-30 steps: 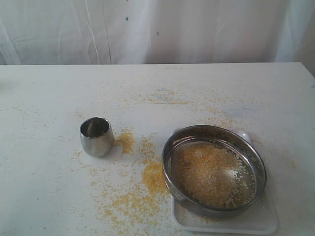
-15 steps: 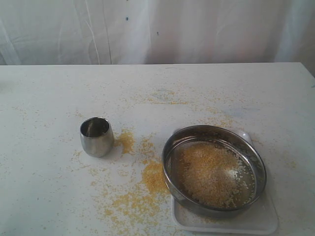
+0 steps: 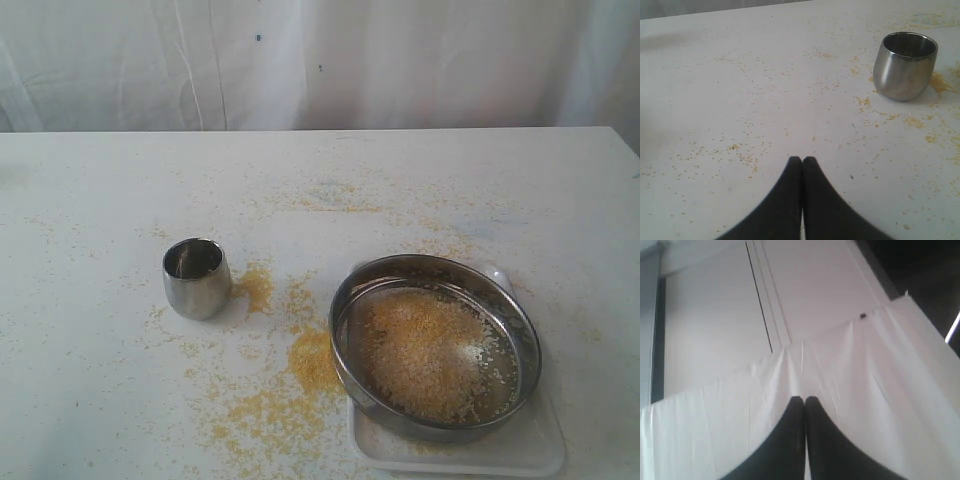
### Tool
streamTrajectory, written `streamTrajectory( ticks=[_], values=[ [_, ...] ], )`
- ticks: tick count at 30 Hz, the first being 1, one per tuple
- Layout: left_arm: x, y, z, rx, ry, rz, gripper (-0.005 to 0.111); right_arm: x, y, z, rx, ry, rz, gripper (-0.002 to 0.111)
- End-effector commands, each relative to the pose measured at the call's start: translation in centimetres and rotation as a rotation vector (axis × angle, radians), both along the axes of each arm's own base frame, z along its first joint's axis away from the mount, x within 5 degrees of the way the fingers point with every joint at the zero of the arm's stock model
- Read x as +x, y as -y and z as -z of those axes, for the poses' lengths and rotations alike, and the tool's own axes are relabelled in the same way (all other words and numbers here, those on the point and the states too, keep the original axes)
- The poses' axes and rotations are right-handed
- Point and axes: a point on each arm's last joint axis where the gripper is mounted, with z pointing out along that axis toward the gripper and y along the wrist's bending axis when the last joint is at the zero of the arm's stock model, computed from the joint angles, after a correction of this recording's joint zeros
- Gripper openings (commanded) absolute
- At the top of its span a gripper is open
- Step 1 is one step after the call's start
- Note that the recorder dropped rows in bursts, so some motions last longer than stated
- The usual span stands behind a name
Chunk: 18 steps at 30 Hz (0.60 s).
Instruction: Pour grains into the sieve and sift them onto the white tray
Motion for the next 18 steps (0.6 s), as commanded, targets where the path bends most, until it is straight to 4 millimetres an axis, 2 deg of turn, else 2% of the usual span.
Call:
streamTrajectory(
  ticks=[1,4,9,13,16,18],
  values=[
    [0.0,0.1,0.1,-0.008,0.004,0.005,0.0,4.5,-0.1,0.5,-0.022,-0.282,0.001,0.0],
    [0.0,0.1,0.1,-0.008,0.004,0.005,0.0,8.4,-0.1,2.0,-0.084,-0.461,0.046,0.0],
    [0.0,0.0,0.1,-0.008,0.004,-0.001,0.0,15.2,0.3,6.4,-0.011,-0.781,0.048,0.0],
    [0.0,-0.2,0.1,-0.008,0.005,-0.036,0.0,20.3,0.2,11.4,-0.111,-1.325,0.043,0.0],
    [0.0,-0.3,0.1,-0.007,0.005,-0.056,0.0,22.8,0.6,13.3,-0.198,-1.691,0.066,0.0],
    [0.0,-0.3,0.1,-0.002,0.004,-0.057,0.0,24.2,0.7,13.7,-0.202,-1.818,0.076,0.0]
  ],
)
